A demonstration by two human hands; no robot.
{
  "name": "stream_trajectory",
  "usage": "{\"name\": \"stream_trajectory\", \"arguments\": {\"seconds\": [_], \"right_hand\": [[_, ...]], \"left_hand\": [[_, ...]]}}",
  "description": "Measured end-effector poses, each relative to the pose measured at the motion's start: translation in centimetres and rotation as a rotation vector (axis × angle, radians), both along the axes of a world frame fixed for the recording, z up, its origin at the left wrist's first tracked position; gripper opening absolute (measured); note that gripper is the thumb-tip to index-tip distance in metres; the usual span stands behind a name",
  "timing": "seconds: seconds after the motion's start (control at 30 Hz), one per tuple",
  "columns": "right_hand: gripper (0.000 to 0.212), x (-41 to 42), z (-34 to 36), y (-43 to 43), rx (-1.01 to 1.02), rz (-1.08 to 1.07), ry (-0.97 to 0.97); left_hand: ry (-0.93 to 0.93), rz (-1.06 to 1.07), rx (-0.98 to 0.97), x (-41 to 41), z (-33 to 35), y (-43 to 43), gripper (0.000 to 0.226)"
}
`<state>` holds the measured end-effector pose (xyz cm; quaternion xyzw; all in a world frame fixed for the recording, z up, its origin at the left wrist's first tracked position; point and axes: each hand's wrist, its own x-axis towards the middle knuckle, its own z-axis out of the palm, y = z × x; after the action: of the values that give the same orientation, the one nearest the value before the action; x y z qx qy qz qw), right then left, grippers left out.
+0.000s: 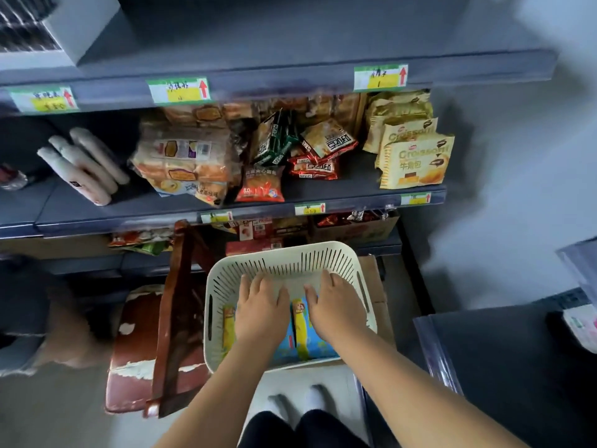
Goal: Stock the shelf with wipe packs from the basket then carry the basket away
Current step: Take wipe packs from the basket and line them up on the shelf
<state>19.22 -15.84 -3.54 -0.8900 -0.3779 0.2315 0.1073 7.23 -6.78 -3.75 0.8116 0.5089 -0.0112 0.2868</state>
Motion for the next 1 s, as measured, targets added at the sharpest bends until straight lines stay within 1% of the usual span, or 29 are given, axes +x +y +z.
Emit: {"name": "stream_trajectory", "arguments": {"seconds": [0.1,0.2,0.27,0.37,0.4,0.47,0.53,0.6,0.7,0.8,0.87,0.93,1.0], "right_hand": [[0.068,0.8,-3.4,-0.2,-0.106,-0.038,0.078],[0.061,1.2,-6.6,-0.1,-0.157,-0.064,0.061],[0.058,1.3,-8.6,0.4,-0.219,-0.073,0.065],[0.058,1.1,-10.5,1.6,-0.338,-0.124,0.136],[0.054,1.0,-10.8,2.0,-0.366,-0.145,0.127],[0.042,0.6,-11.1,2.7,-0.407,-0.145,0.047],[0.032,-0.1,-11.4,3.4,-0.401,-0.135,-0.010],[0.032,-0.8,-11.7,3.9,-0.358,-0.146,-0.058],[0.034,-2.2,-11.8,3.7,-0.194,-0.176,-0.040],[0.050,-3.3,-11.3,3.0,-0.096,-0.105,0.011],[0.059,-2.7,-10.0,3.1,-0.098,-0.037,-0.023],[0.067,-1.1,-7.4,3.8,-0.126,0.017,-0.101],[0.076,0.4,-4.2,4.1,-0.125,0.032,-0.144]], "left_hand": [[0.165,-0.004,-0.098,-0.9,-3.7,1.5,0.060],[0.340,-0.072,-0.198,-1.8,-7.1,2.9,0.057],[0.399,-0.129,-0.248,-2.2,-8.7,3.6,0.055],[0.431,-0.206,-0.181,-2.2,-10.0,4.3,0.061],[0.435,-0.217,-0.148,-2.1,-10.2,4.5,0.061],[0.462,-0.267,-0.097,-1.7,-10.5,5.1,0.062],[0.512,-0.342,-0.045,-1.2,-10.8,5.5,0.065],[0.527,-0.399,0.025,-0.8,-11.1,5.7,0.065],[0.454,-0.448,0.132,-0.5,-11.8,5.2,0.061],[0.311,-0.388,0.130,-0.8,-11.9,4.5,0.049],[0.194,-0.273,0.035,-1.1,-11.1,4.1,0.045],[0.050,-0.084,-0.069,-1.5,-9.6,3.9,0.039],[-0.074,0.102,-0.127,-1.6,-7.4,4.3,0.033]]}}
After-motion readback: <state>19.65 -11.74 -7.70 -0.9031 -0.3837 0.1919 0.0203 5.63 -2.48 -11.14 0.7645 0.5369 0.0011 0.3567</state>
